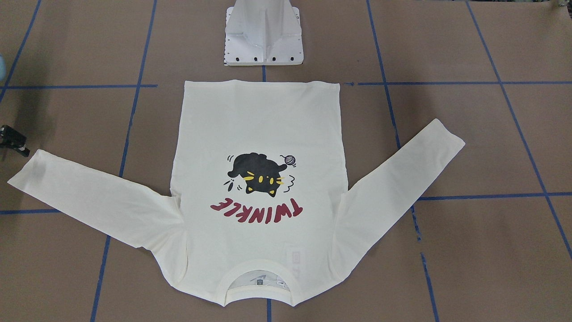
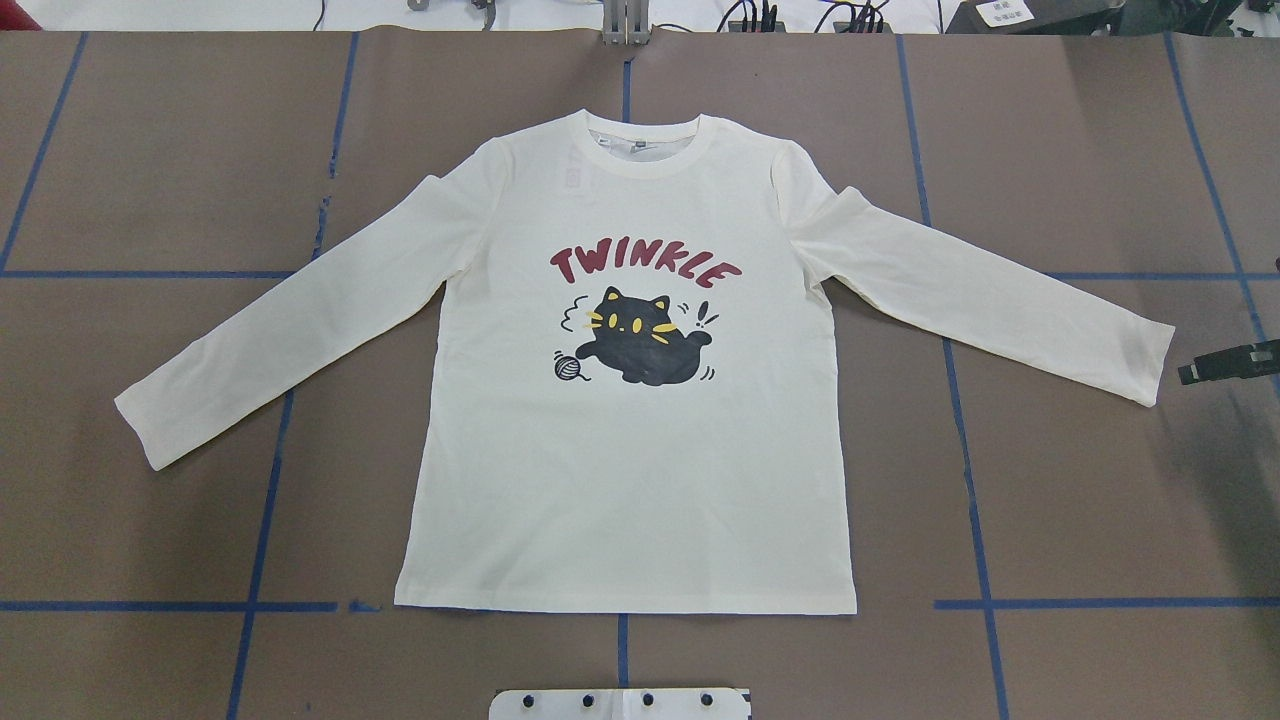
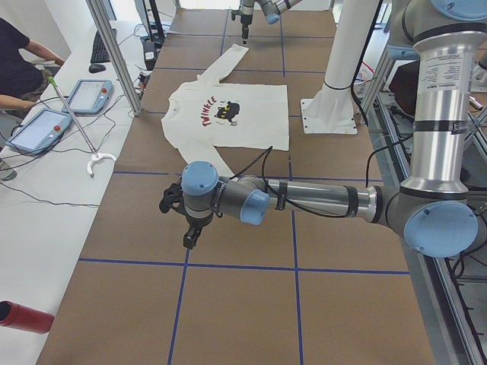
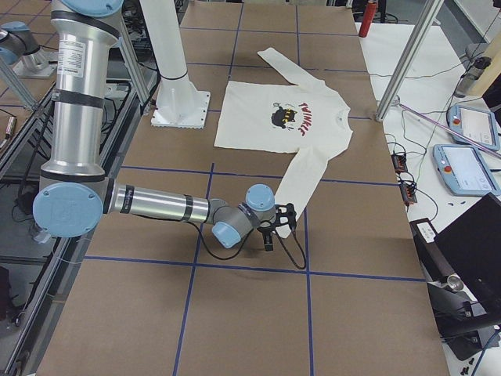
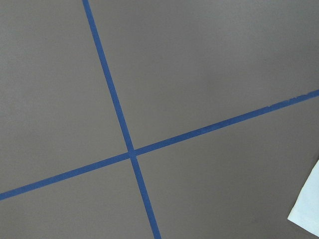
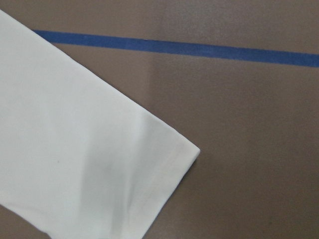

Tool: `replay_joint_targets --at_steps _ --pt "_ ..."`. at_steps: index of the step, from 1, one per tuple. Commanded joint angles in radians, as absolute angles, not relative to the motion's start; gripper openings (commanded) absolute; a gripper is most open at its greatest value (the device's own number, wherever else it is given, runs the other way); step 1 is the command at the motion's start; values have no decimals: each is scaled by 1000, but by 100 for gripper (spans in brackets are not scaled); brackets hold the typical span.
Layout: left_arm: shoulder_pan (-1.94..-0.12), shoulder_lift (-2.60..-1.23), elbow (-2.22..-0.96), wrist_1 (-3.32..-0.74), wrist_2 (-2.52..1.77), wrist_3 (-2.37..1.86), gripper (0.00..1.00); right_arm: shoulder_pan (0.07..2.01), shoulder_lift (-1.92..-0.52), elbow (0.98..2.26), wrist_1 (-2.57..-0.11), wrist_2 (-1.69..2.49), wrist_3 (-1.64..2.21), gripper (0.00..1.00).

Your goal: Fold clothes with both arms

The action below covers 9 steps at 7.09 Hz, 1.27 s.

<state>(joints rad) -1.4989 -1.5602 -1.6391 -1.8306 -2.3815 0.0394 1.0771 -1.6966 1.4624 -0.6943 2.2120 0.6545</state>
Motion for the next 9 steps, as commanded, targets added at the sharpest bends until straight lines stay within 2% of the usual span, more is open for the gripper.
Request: replay_joint_targets --at_steps 1,5,6,9 --pt "-1500 -1559 -1635 -1832 -2384 40 99 1040 -1675 1462 -710 2195 669 100" --pt "-1499 -1557 -1629 -1833 -2388 40 99 1023 -1652 1462 -755 2195 669 99" --pt "-1499 -1559 -1629 -1833 -2388 40 99 1022 -1654 1462 -756 2195 667 80" --pt "-1500 -1557 -1629 -1833 -2390 35 99 1019 -1654 1462 -775 2197 666 49"
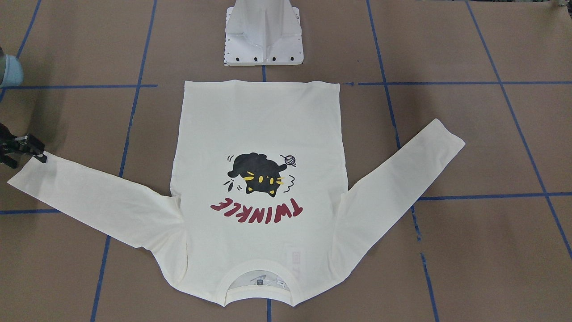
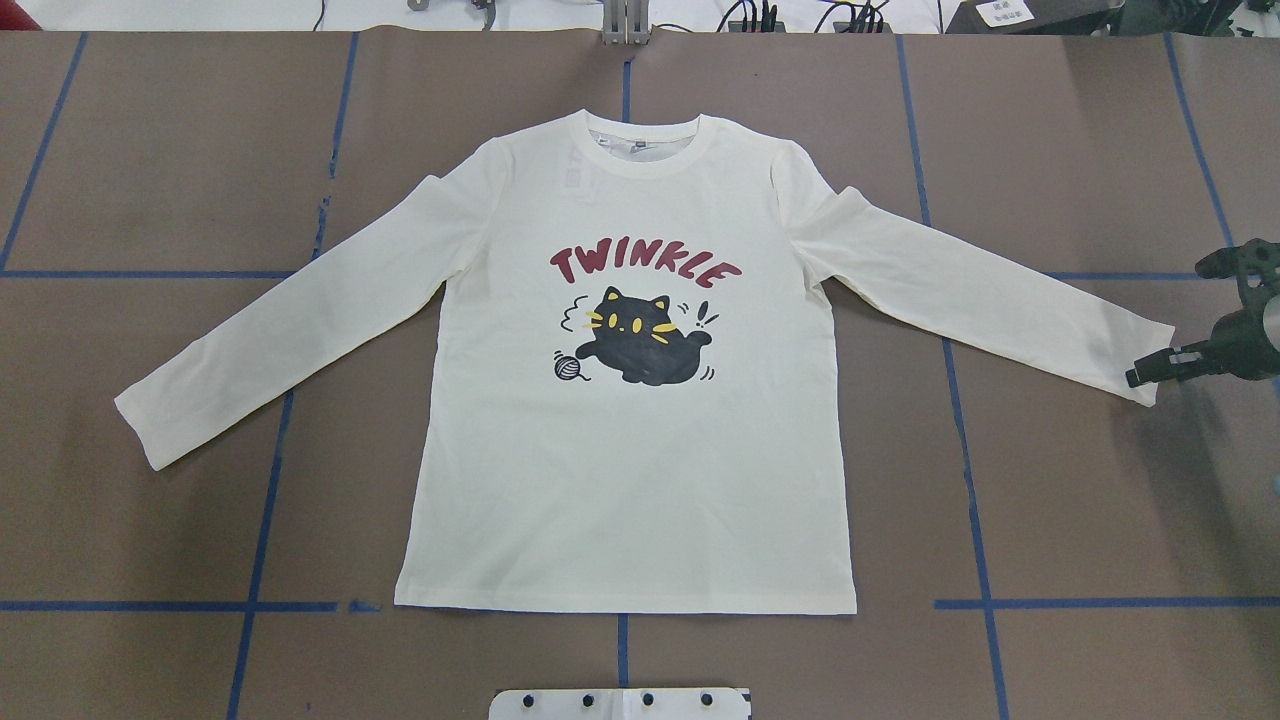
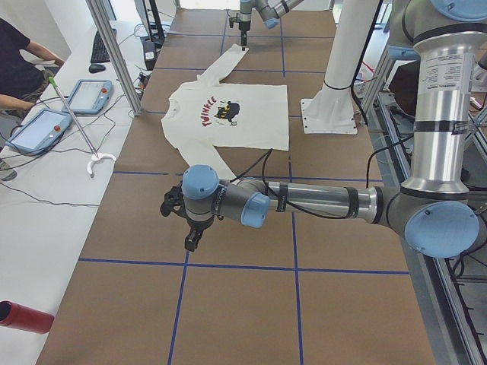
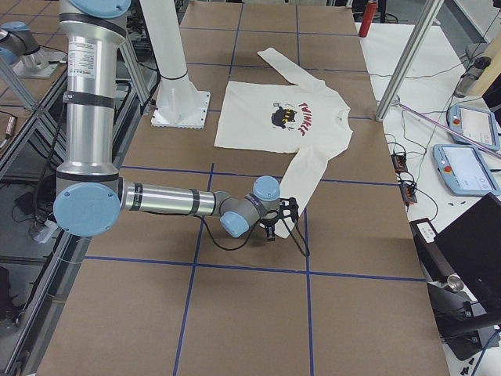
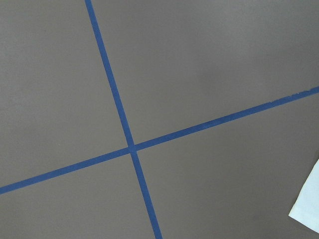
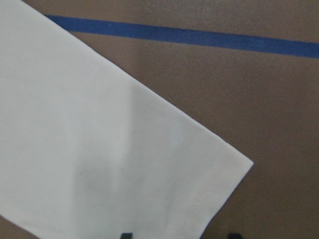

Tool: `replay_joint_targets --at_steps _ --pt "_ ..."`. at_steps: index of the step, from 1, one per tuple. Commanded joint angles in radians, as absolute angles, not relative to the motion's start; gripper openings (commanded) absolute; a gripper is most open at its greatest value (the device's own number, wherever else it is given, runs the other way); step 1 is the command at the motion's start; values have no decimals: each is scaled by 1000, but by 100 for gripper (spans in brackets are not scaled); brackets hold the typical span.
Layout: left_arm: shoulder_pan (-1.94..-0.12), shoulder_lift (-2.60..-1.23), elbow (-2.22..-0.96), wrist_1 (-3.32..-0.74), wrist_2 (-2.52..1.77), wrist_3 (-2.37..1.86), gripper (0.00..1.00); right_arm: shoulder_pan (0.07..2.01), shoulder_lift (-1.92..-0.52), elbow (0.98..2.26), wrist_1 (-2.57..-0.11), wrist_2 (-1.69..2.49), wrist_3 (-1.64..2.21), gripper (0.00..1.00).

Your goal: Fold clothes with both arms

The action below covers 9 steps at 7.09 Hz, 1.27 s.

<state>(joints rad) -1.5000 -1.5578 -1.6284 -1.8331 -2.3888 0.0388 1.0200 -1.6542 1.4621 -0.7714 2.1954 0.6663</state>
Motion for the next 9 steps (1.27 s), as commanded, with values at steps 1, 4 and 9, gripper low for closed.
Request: replay_joint_targets --at_steps 1,4,9 --pt "-1500 -1559 -1629 -1832 -2388 35 99 1019 -1652 1466 -775 2201 666 26" --pt "-1500 -1559 -1629 -1832 -2388 34 99 1015 -1643 1498 -813 2210 666 10" --pt "-1500 -1559 -1629 -1832 -2388 31 99 1023 -1597 1734 -987 2247 693 0"
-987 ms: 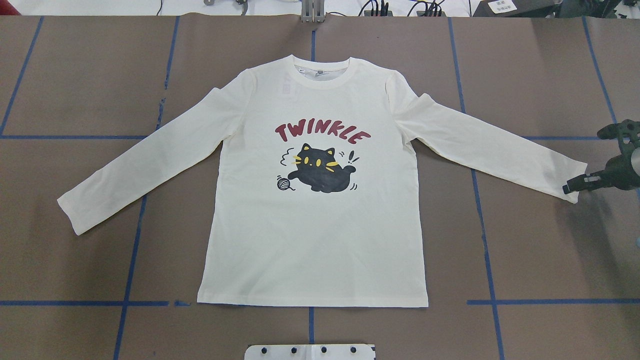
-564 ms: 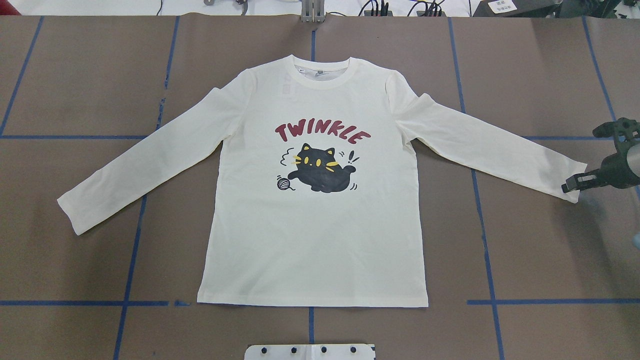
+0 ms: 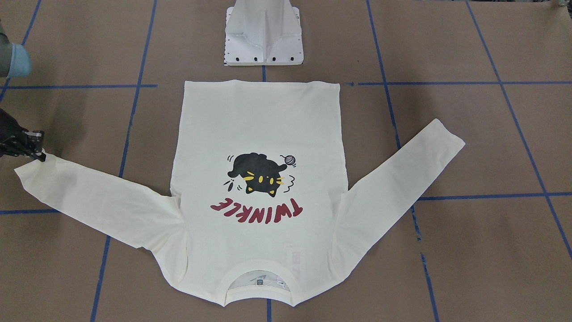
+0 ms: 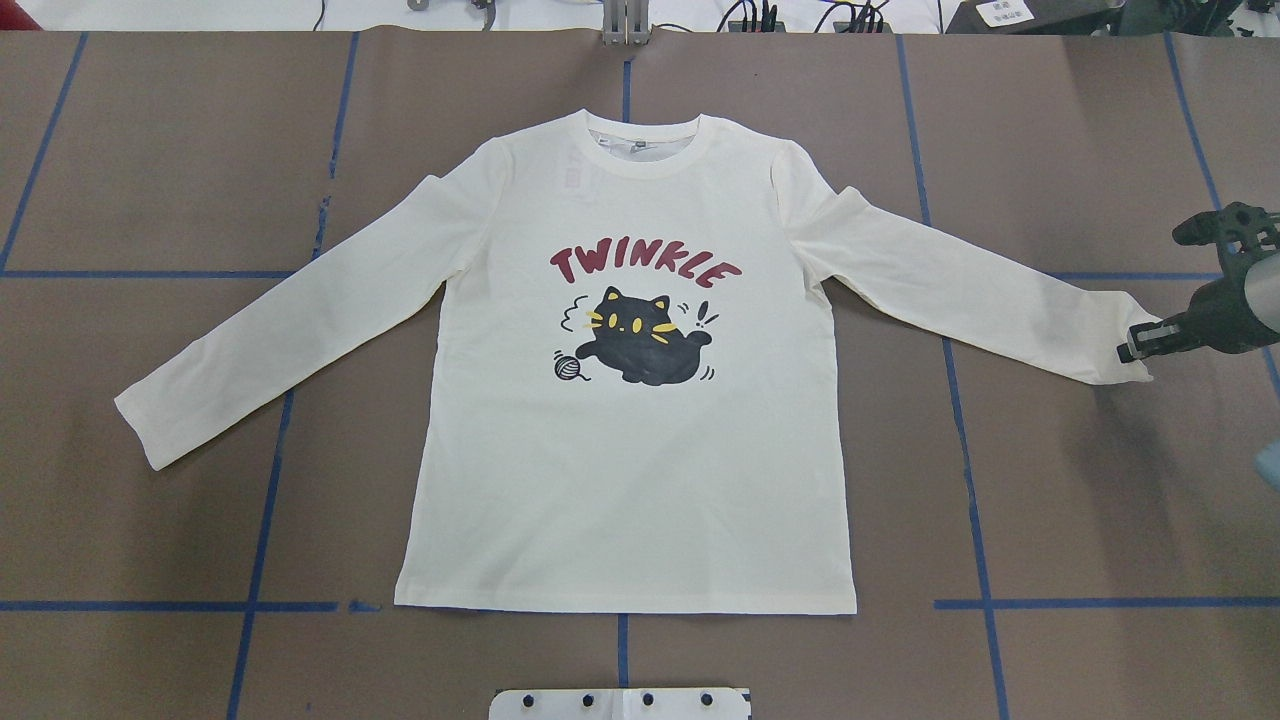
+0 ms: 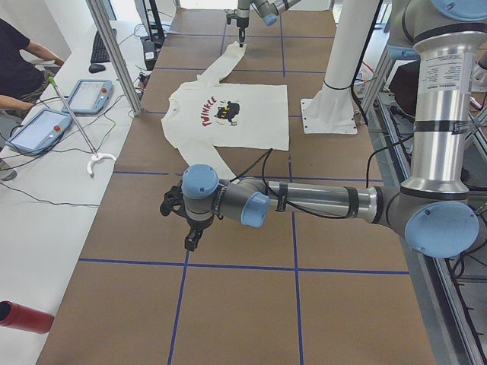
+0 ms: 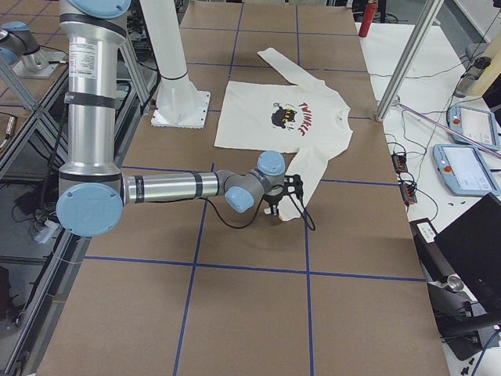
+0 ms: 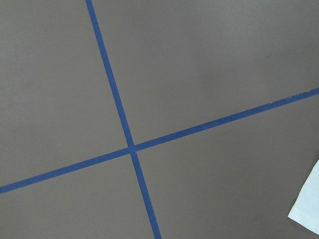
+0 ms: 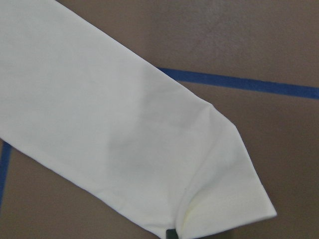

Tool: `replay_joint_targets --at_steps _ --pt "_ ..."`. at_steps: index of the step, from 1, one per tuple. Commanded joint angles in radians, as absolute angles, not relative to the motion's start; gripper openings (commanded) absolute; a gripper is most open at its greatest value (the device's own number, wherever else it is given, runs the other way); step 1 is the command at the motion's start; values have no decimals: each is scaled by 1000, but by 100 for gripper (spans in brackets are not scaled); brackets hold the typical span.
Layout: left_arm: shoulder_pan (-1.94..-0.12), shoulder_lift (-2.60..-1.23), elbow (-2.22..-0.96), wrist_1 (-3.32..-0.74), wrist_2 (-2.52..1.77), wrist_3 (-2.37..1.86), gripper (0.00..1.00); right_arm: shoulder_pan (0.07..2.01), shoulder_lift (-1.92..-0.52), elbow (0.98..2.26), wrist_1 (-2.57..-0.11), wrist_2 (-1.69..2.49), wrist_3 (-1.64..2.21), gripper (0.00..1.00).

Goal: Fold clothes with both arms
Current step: 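Grasp the sleeve cuff nearest the right gripper with the right gripper, then fold the held sleeve across the shirt chest toward the other sleeve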

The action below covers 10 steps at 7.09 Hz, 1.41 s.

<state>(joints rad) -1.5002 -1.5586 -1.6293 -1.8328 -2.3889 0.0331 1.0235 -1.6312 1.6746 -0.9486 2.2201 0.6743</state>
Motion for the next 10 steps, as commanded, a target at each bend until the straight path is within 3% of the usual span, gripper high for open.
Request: replay_joint_targets --at_steps 1,4,7,10 --pt "-1500 -1560 -1628 -1833 -2388 31 99 1025 -1468 1735 -1077 2308 750 0" --pt "-1500 -1566 -1626 -1832 -2388 31 99 997 -1034 1660 -1400 2312 946 0" --pt "-1500 -1568 -1626 -1830 -2388 31 99 898 -630 1318 -1390 2272 1064 0" --pt "-1500 -1565 -1631 -1830 -2390 31 99 740 -449 1073 -1356 2030 1112 0"
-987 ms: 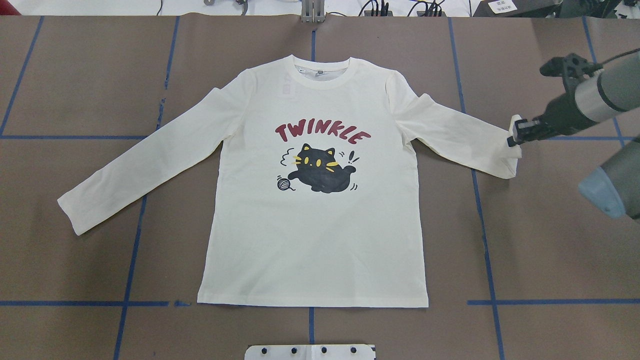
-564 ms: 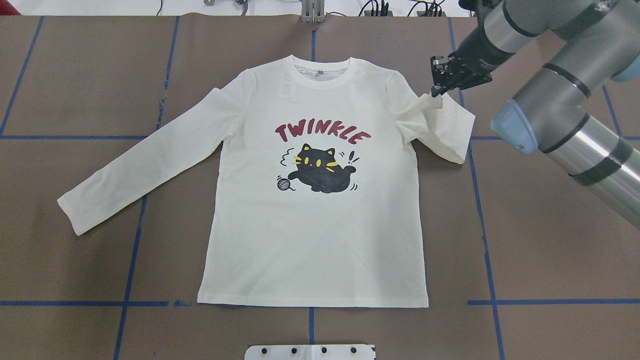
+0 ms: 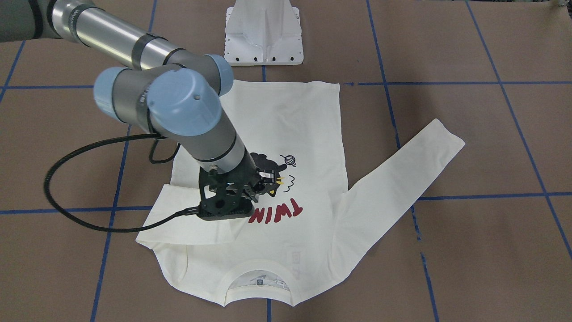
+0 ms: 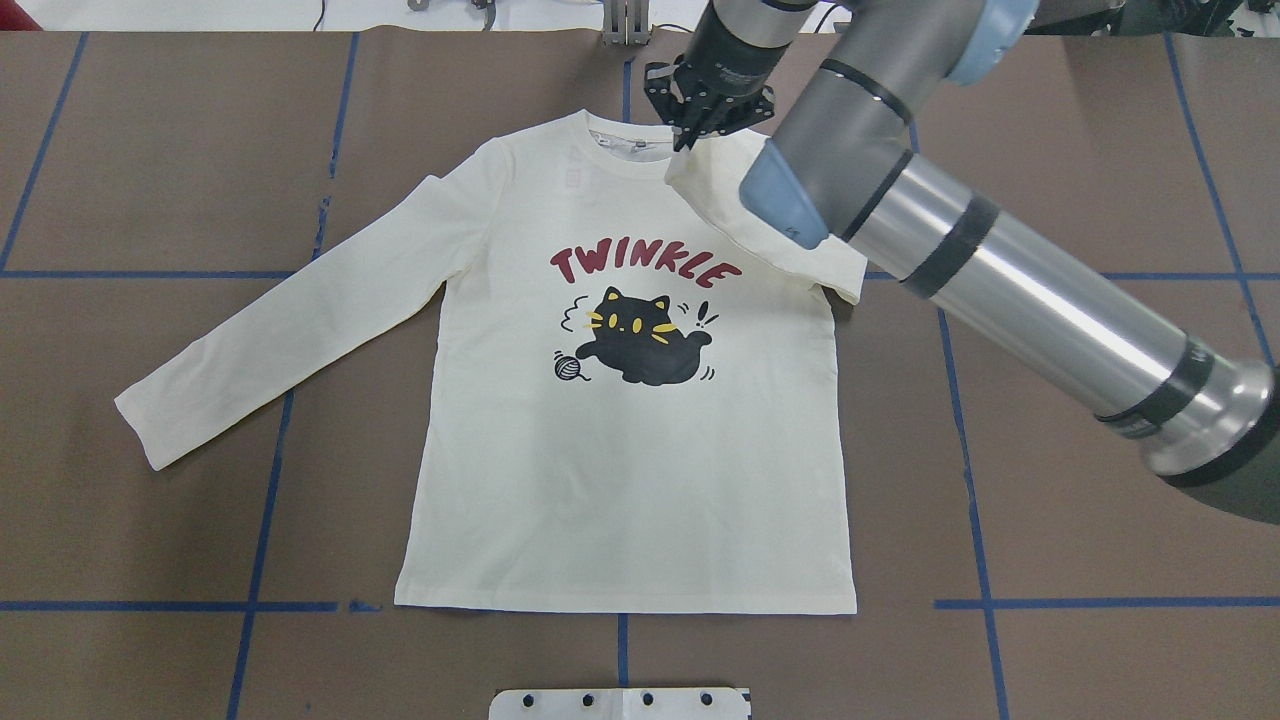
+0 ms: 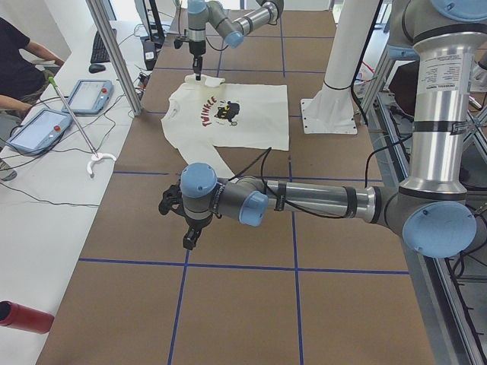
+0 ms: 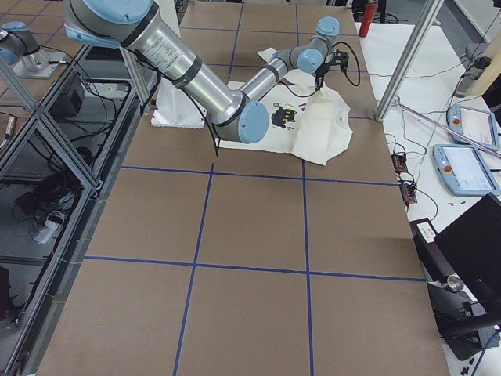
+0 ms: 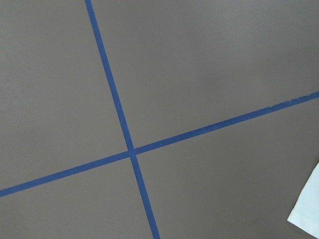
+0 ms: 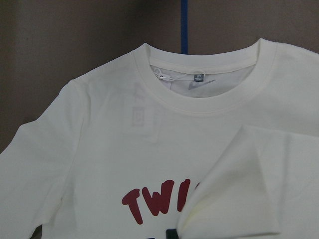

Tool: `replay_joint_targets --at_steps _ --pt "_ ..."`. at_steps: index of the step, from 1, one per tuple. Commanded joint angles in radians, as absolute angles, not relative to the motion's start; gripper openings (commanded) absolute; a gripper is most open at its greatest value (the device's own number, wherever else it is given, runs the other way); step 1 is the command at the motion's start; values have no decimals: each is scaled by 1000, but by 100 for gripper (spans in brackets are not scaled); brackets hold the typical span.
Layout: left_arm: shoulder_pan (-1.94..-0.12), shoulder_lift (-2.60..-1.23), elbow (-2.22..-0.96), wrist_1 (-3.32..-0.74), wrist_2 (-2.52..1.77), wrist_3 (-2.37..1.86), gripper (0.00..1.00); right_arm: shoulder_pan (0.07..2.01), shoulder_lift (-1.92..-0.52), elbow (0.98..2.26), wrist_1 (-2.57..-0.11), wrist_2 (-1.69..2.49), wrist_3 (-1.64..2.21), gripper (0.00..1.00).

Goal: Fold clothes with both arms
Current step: 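Fold the held sleeve across the shirt chest toward the other sleeve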

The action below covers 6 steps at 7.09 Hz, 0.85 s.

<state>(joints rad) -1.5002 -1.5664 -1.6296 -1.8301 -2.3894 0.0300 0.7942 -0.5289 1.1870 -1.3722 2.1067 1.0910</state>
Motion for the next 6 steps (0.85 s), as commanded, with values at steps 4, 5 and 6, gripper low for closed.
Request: replay_joint_targets --at_steps 4,5,6 --pt "-1500 -1559 -1634 -1832 -2390 18 99 669 -376 948 -1131 1891 1118 0" --pt "-1500 -1560 -1634 -1832 -2390 18 99 664 -368 931 -1061 1891 1120 0" --pt "-1500 -1560 -1635 -1832 -2390 15 99 648 -354 916 -1016 1890 1120 0"
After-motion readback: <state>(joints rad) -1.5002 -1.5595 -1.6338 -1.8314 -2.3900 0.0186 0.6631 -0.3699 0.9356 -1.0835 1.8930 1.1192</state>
